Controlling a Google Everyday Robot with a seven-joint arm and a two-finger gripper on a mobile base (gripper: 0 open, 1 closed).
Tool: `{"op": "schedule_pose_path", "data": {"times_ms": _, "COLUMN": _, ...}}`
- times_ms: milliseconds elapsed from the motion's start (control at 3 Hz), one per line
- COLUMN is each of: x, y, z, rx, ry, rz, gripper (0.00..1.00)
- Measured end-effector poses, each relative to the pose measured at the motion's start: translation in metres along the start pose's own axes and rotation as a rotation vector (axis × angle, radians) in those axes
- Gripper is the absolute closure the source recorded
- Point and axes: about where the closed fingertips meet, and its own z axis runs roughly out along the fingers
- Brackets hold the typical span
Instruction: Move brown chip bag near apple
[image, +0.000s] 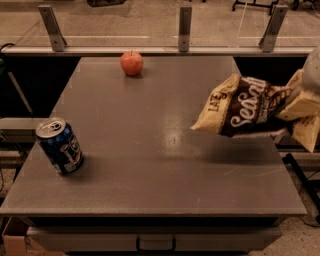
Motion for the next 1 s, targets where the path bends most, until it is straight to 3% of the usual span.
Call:
{"op": "schedule_pose_path", "data": {"times_ms": 333, "x": -0.0074, "y": -0.0147, "z": -0.0246, "rx": 0.052, "ry": -0.021, "rz": 0.005, "gripper": 1.00}}
{"op": "schedule_pose_path", "data": {"times_ms": 1000, "x": -0.0144, "y": -0.0183, "z": -0.0222, "rx": 0.066, "ry": -0.034, "rz": 0.007, "gripper": 1.00}}
